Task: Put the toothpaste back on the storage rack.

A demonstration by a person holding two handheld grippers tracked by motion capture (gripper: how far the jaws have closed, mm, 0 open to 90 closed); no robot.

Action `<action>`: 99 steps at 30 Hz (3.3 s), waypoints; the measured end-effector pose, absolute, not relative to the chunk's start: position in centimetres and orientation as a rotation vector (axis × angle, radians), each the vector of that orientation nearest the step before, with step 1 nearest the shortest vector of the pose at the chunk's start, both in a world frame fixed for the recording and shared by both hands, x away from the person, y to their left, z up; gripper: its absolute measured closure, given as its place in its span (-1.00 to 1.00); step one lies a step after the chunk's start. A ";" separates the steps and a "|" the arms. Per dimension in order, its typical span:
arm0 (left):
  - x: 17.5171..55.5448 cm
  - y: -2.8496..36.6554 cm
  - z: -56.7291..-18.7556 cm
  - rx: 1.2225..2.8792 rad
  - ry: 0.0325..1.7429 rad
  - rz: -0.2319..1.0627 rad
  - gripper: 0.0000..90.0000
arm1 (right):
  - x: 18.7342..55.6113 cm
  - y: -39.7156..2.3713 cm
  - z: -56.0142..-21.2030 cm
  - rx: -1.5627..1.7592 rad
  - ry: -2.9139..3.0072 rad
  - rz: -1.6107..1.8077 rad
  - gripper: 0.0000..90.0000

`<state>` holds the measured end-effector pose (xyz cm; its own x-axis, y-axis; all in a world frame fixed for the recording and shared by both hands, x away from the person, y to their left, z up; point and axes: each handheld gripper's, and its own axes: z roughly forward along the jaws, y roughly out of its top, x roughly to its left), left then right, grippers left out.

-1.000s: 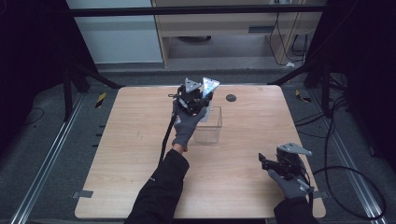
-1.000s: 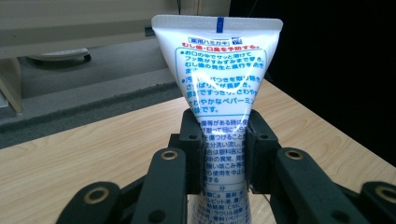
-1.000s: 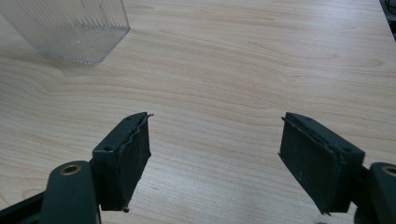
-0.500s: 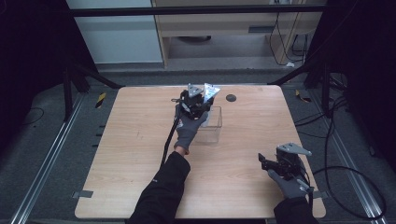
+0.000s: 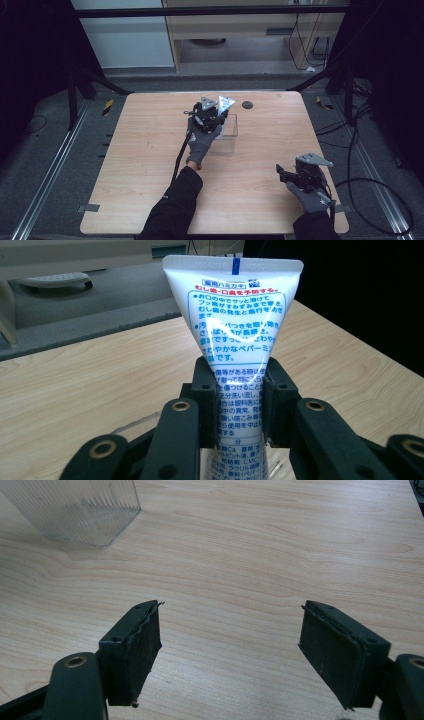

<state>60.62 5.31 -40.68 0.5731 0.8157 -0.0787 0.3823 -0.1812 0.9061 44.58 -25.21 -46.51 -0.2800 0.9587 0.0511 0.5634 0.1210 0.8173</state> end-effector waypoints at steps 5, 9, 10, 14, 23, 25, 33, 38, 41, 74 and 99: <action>60.5 5.3 -41.3 1.805 0.974 0.539 0.59 | 44.6 -25.2 -46.5 1.467 1.904 1.037 -0.46; 60.3 5.2 -41.7 1.798 0.968 0.538 0.58 | 44.6 -25.2 -46.5 1.468 1.905 1.035 -0.46; 60.2 5.2 -41.7 1.799 0.967 0.537 0.58 | 44.6 -25.2 -46.5 1.468 1.906 1.034 -0.46; 59.9 5.2 -41.9 1.810 0.967 0.554 0.58 | 44.6 -25.2 -46.5 1.467 1.905 1.033 -0.46; 59.6 5.4 -42.3 1.819 0.970 0.547 0.56 | 44.6 -25.1 -46.5 1.462 1.908 1.031 -0.46; 59.5 5.5 -42.4 1.826 0.970 0.554 0.56 | 44.6 -25.1 -46.5 1.464 1.907 1.033 -0.46; 59.3 5.6 -42.8 1.839 0.973 0.551 0.55 | 44.6 -25.1 -46.5 1.465 1.907 1.034 -0.46; 59.2 5.5 -42.9 1.860 0.967 0.550 0.54 | 44.6 -25.1 -46.5 1.464 1.905 1.033 -0.46; 59.2 5.4 -43.0 1.877 0.967 0.540 0.53 | 44.6 -25.1 -46.5 1.465 1.907 1.033 -0.46; 55.1 9.0 -39.2 1.810 0.909 0.487 0.01 | 44.6 -24.9 -46.3 1.464 1.890 1.052 -0.48; 47.1 21.6 -43.9 1.887 0.994 0.571 0.00 | 44.0 -26.2 -47.0 1.497 1.835 1.033 -0.53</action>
